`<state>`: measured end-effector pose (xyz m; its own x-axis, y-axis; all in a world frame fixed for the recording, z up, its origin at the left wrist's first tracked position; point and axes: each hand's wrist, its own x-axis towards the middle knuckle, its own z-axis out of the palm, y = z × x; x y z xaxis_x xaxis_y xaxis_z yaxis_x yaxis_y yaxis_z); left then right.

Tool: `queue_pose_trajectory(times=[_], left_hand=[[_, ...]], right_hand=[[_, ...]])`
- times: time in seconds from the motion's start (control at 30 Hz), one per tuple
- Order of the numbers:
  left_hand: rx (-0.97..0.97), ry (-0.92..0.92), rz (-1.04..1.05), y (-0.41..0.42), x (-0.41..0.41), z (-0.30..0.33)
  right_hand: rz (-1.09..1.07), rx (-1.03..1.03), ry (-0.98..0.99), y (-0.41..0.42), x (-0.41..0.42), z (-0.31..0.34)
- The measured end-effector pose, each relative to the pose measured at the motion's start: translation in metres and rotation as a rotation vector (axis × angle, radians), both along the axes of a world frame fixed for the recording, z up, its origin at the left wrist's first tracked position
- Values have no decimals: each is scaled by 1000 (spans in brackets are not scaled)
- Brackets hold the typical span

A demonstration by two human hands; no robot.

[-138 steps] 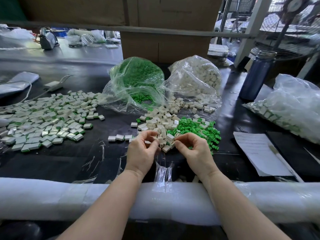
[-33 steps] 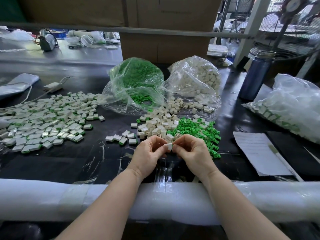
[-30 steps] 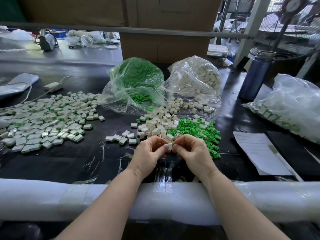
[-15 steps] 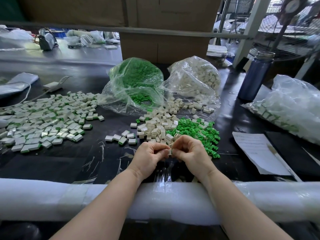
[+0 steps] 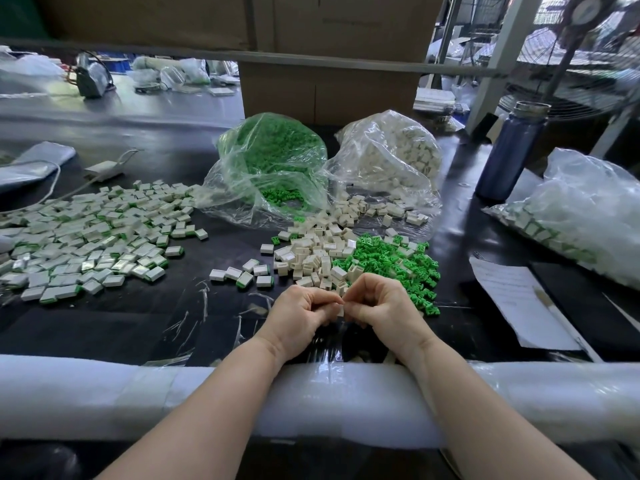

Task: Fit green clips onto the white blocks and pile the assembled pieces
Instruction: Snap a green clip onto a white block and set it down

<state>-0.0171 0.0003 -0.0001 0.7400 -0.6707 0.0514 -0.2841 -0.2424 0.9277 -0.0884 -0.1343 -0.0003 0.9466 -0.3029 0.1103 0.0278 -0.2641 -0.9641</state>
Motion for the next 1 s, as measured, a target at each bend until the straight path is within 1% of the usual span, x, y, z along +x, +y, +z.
queue_pose_trajectory(times=[0.17, 0.3, 0.4, 0.5, 0.7, 0.87, 1.0], left_hand=[[-100, -41, 33, -1, 0, 1], [-97, -87, 6, -1, 1, -3], [-107, -112, 47, -2, 3, -4], [-110, -94, 80, -2, 5, -6], [-127, 2, 78, -1, 6, -6], [-47, -75, 64, 0, 7, -6], [1, -95, 53, 0, 6, -6]], right_hand=[[-68, 91, -33, 2, 1, 2], [-100, 146, -28, 2, 1, 3], [-94, 166, -17, 2, 1, 3], [-86, 199, -16, 1, 0, 4], [-107, 77, 19, 5, 1, 2], [-107, -67, 74, 5, 2, 2], [-90, -118, 107, 6, 1, 2]])
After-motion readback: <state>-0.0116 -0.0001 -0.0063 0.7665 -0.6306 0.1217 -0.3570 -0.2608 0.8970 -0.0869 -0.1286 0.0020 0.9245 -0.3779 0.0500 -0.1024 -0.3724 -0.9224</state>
